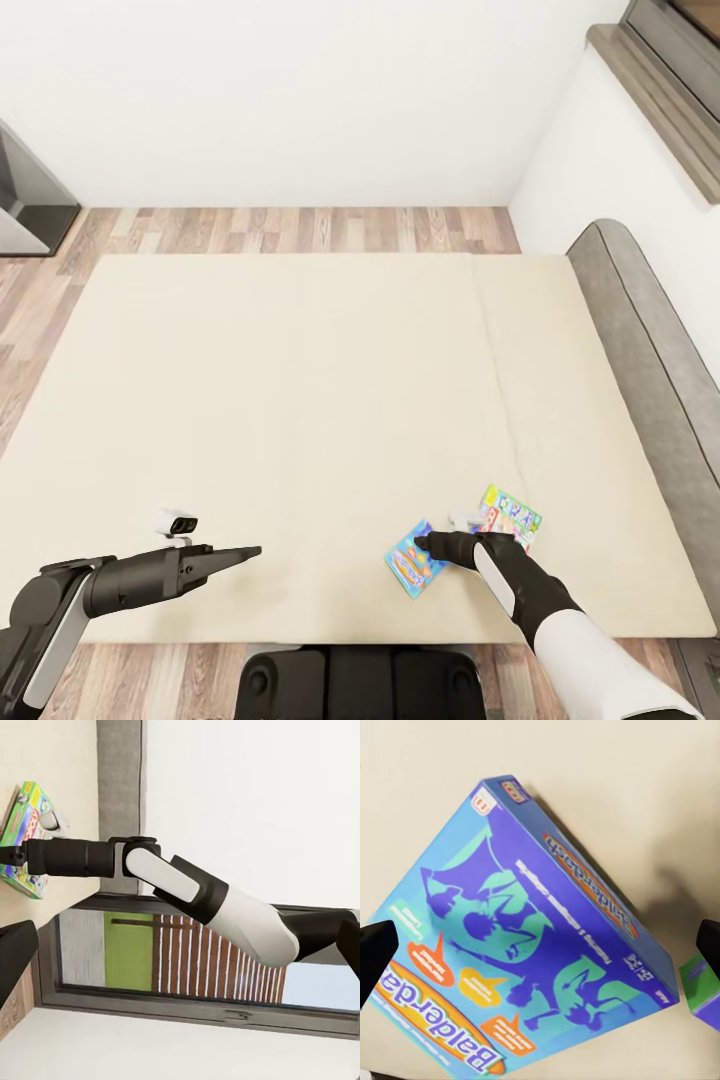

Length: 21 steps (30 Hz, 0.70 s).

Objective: Put all the toys in the child's room - the three board games (two on the bed and one on the table), the two jigsaw puzzles on the table, and the tennis ball on the table - inside the toy box on the table in the child's room.

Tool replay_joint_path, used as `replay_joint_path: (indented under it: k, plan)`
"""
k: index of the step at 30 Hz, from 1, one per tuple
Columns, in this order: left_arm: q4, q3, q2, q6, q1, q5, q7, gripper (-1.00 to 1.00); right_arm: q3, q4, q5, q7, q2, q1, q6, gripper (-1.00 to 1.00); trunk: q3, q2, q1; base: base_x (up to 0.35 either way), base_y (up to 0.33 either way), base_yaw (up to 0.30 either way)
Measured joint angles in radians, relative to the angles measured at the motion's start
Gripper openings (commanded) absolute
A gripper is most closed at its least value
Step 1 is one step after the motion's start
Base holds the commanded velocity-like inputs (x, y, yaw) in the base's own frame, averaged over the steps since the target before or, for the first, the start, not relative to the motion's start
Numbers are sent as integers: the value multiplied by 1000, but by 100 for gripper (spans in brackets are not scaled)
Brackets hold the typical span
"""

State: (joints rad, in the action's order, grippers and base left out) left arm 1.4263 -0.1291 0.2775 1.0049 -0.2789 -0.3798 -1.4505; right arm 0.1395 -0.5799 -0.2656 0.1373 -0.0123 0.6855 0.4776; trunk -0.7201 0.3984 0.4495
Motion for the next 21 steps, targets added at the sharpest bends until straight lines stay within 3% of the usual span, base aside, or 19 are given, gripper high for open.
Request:
replay_joint_path:
  k: [21]
  plan:
    - [0, 0, 0, 0, 0, 0, 0, 100, 3, 0, -2, -1, 4, 0, -3, 100, -24, 0, 0, 0, 0, 0]
